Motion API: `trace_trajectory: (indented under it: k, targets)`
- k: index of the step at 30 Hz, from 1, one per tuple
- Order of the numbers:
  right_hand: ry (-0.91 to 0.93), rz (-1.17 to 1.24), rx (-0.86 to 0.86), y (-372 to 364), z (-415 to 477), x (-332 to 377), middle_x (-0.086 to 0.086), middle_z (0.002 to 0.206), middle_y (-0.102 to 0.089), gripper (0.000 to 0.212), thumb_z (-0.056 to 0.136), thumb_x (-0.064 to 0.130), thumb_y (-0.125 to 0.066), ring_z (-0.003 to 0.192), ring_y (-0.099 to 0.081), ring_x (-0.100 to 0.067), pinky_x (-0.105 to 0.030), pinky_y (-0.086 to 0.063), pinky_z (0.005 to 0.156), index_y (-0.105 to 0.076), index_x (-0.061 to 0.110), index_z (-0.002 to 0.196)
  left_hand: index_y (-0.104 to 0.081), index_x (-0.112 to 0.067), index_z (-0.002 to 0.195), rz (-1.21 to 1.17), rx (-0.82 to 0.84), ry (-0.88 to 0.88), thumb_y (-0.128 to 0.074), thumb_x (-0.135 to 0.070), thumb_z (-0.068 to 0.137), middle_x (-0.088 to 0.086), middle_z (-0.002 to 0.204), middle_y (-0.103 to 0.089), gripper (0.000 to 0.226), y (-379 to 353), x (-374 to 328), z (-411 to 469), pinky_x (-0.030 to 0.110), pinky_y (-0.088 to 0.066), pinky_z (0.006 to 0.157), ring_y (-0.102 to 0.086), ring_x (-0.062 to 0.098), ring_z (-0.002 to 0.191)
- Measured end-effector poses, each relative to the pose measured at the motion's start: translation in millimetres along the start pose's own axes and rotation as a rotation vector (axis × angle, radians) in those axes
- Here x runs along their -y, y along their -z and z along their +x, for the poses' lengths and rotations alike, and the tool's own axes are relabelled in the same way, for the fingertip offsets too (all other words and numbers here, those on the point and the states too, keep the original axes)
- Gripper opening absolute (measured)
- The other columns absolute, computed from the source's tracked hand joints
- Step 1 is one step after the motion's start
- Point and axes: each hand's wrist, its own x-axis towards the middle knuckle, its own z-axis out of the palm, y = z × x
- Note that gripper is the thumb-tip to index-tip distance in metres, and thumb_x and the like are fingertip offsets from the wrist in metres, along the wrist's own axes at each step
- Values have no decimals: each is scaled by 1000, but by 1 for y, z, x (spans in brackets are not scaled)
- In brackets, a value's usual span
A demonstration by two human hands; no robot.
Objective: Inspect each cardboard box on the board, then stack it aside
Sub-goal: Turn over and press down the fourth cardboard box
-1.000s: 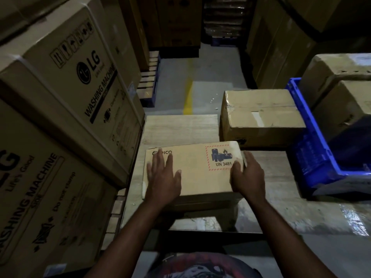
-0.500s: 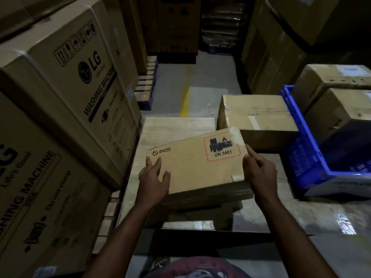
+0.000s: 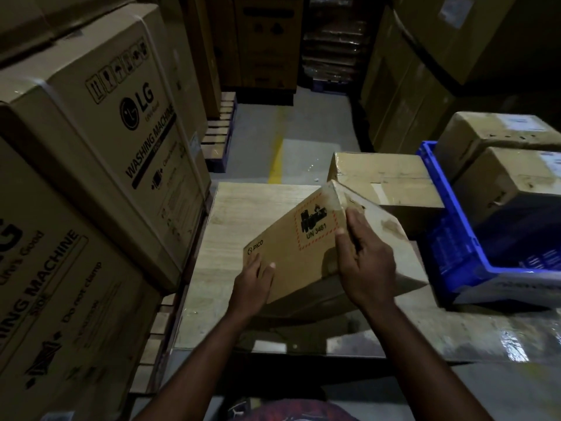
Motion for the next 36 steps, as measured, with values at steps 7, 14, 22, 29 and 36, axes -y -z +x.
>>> trace_trajectory:
  k: [7, 14, 22, 29, 36]
  targets:
    - [79, 105, 134, -16, -1, 18, -5, 148, -53, 51, 100, 30, -37, 137, -45, -12, -30, -35, 115, -51, 12, 145, -9, -36, 158, -237, 93, -355, -37, -56, 94, -25, 153, -23, 72, 28, -71, -27, 19, -25, 115, -26, -5, 142]
    - [-35, -196, 112, -11, 14, -31, -15, 154, -44, 50, 100, 23, -49, 143, -40, -30, -51, -36, 116, -45, 7, 147, -14, -26, 158, 82, -77, -431, -44, -62, 86, -9, 166, -11, 87, 44, -70, -22, 34, -12, 124, 3, 8, 153]
    - [-246, 4, 170, -16, 9, -41, -7, 130, -66, 36, 102, 19, -48, 116, -61, -25, -38, -51, 93, -59, 16, 136, -27, -21, 156, 56, -186, -381, -63, -31, 95, -7, 165, -18, 71, 58, -27, -20, 28, -16, 120, -5, 9, 153]
    - [-175, -155, 86, -29, -1, -49, -10, 122, -67, 34, 103, 22, -41, 104, -63, -29, -32, -44, 76, -54, 17, 134, -27, -26, 156, 211, -120, -418, -43, -45, 94, -18, 164, -1, 67, 47, -3, -27, 32, -13, 119, 9, 11, 153]
    - [169, -485, 127, -37, -4, -26, -20, 151, -45, 52, 95, 17, -59, 143, -38, -36, -47, -26, 119, -46, 2, 144, -21, -23, 158, 499, -97, -364, -28, -50, 93, -5, 167, 2, 71, 52, -11, -28, 40, -5, 125, 16, 14, 152]
